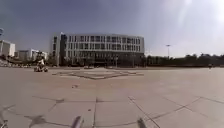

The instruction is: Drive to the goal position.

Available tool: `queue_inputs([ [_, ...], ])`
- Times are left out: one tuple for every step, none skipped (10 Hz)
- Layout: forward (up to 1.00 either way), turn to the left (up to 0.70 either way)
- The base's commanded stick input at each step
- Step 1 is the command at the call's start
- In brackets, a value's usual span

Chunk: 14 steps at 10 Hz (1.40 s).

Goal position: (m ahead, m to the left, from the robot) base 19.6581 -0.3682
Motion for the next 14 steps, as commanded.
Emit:
queue_inputs([
  [0.70, 0.00],
  [0.70, 0.00],
  [0.70, 0.00],
  [0.70, 0.00],
  [0.70, 0.00],
  [0.70, 0.00],
  [0.70, 0.00],
  [0.70, 0.04],
  [0.70, 0.25],
  [0.70, 0.35],
  [0.70, 0.35],
  [0.70, 0.10],
  [0.70, 0.00],
  [0.70, 0.00],
])
